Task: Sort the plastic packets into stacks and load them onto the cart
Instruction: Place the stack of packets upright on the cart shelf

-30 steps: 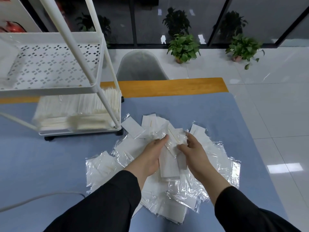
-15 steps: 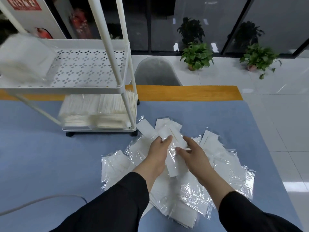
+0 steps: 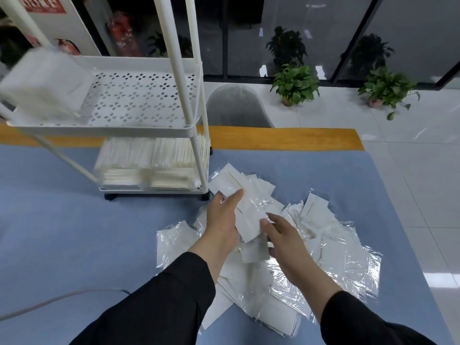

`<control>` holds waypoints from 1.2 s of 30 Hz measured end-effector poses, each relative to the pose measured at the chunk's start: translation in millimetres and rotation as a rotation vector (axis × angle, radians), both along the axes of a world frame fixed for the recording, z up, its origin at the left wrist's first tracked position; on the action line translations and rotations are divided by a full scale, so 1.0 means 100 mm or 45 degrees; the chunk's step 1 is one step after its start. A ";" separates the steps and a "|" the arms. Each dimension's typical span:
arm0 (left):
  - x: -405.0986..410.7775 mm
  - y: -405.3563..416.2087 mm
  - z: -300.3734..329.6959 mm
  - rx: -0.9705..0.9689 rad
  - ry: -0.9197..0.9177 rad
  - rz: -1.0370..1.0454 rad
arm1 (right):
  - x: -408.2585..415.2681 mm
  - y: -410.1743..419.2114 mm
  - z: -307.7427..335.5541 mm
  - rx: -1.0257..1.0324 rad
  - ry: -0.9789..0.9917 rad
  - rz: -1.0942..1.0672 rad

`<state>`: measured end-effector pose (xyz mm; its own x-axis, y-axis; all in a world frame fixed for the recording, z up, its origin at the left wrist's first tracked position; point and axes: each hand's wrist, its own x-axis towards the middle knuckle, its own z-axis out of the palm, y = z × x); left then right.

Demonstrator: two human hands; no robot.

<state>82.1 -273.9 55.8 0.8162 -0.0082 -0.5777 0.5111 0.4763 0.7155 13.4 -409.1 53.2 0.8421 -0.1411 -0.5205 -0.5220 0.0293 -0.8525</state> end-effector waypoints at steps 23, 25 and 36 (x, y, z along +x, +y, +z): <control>-0.10 2.33 0.61 0.109 -0.106 -0.182 | -0.10 1.44 0.85 -0.444 -0.322 -0.064; -0.08 2.53 0.71 0.162 -0.117 -0.250 | -0.06 1.68 1.03 -0.408 -0.413 -0.052; -0.31 2.66 0.94 0.008 -0.173 -0.153 | 0.08 2.84 1.06 -0.349 -0.538 0.029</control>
<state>50.8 -8.1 149.6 0.8802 -0.1072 -0.4623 0.4624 0.4127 0.7847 21.7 -125.2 159.6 0.9758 -0.2037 -0.0797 -0.1273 -0.2327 -0.9642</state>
